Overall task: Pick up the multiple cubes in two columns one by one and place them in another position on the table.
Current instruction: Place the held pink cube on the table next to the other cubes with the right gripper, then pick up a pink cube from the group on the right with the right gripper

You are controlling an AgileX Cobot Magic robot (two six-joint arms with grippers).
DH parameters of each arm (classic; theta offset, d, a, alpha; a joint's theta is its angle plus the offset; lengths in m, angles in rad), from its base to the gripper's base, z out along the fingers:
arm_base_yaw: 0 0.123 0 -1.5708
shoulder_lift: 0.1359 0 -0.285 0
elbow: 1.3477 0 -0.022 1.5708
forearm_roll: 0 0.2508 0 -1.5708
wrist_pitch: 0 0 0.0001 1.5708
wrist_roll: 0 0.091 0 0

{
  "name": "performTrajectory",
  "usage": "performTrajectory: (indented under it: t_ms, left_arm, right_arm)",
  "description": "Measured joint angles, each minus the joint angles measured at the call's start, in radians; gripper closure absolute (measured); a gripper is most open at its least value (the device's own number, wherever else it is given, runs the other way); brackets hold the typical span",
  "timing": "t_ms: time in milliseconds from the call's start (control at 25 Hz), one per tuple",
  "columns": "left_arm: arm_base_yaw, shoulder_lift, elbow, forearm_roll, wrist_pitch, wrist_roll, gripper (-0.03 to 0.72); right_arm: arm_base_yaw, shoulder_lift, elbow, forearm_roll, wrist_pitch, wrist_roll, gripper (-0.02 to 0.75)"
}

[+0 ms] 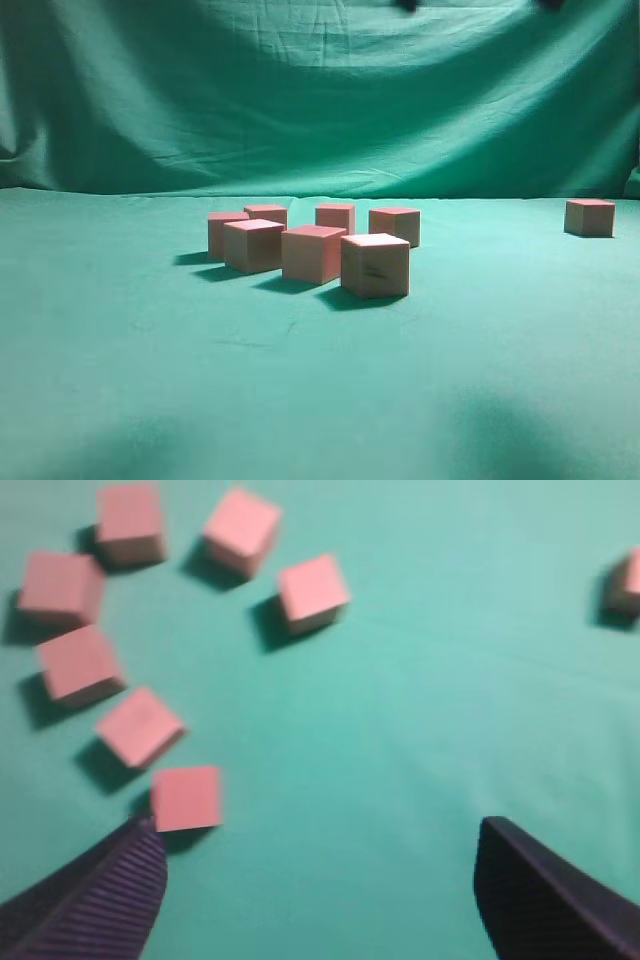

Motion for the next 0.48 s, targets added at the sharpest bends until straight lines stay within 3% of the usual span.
performTrajectory:
  t_ms: [160,480]
  left_arm:
    - [0.0,0.0,0.0,0.0,0.0,0.0,0.688]
    - [0.0,0.0,0.0,0.0,0.0,0.0,0.688]
  right_arm:
    - [-0.089,-0.118,-0.013,-0.034,0.1,0.004,0.125]
    - [-0.429,-0.175,-0.019,0.001,0.165,-0.15,0.125]
